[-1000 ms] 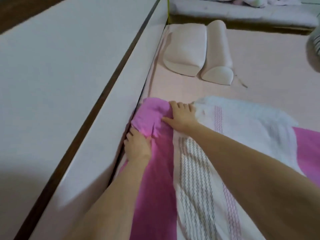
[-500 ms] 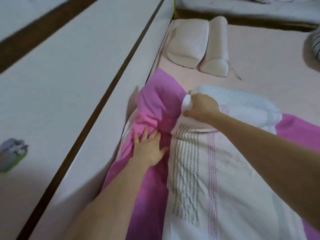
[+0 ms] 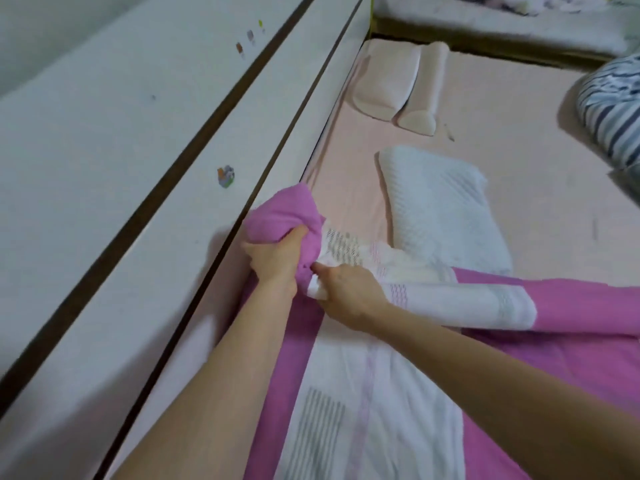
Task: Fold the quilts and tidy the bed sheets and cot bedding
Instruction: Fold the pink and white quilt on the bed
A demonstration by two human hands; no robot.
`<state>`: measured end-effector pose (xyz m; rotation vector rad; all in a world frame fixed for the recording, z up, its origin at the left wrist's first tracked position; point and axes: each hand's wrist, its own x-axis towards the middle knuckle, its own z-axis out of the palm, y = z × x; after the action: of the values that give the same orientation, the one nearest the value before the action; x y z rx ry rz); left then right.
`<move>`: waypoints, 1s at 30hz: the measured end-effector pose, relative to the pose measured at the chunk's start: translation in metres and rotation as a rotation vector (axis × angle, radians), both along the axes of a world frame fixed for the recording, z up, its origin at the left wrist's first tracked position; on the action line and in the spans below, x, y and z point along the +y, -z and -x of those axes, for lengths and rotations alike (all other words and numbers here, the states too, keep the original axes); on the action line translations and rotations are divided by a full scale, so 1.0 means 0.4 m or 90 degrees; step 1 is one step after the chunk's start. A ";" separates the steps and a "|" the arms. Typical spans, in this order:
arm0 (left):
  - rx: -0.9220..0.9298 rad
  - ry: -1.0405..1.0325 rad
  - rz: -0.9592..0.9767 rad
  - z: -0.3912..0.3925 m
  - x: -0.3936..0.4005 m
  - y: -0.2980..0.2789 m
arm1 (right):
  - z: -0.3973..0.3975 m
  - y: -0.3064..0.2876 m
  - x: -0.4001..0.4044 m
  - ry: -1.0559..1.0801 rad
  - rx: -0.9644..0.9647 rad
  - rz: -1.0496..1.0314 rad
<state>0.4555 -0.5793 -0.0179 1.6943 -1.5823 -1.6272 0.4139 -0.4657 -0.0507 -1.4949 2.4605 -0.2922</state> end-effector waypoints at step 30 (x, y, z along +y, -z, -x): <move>-0.488 0.784 0.483 -0.611 0.355 0.120 | -0.574 0.184 0.541 0.237 -0.240 -0.061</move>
<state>0.6999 -0.4375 -0.0659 0.8736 -3.4120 -0.3012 0.6433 -0.2494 -0.1244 -0.8417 2.3821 -0.4675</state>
